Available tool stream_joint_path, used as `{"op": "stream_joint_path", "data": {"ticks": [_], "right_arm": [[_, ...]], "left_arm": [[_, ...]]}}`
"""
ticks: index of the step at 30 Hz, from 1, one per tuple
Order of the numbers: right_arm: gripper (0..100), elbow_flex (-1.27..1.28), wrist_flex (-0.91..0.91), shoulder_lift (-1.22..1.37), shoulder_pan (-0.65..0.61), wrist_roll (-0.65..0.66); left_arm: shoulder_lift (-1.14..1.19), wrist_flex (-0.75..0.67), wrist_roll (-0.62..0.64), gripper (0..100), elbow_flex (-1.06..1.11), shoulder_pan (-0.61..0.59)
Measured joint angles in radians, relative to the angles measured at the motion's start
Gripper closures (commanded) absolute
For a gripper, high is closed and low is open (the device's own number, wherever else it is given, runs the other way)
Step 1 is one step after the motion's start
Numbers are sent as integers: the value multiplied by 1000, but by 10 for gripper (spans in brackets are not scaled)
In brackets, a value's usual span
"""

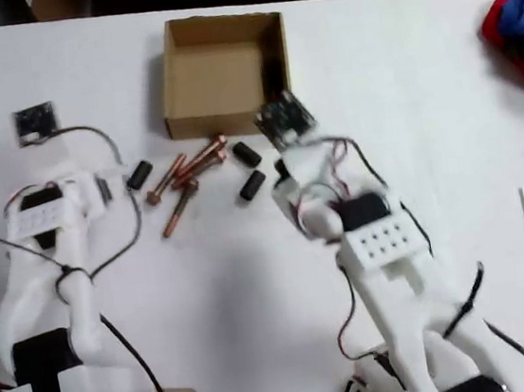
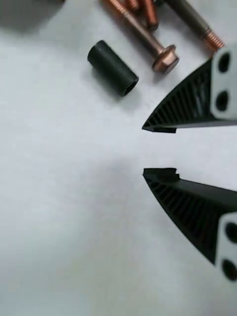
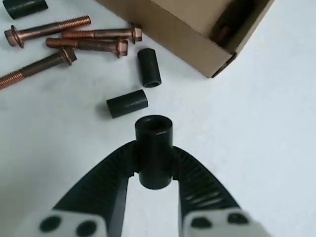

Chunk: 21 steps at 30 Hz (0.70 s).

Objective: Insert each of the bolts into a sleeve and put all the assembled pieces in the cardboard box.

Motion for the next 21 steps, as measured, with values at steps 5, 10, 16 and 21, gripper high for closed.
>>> {"op": "stream_joint_path", "data": {"ticks": [5,10,16,21], "right_arm": [[979,34,-112,-104,133,0],[979,34,-252,-255,192,-3],[979,34,-336,-377,238,-109],[979,40,-354,-402,301,-164]], "left_arm": [[0,137,-83,860,-83,135],[0,315,-146,861,-198,233],[12,321,-163,861,-226,325],[155,299,-221,861,-302,362]]}}
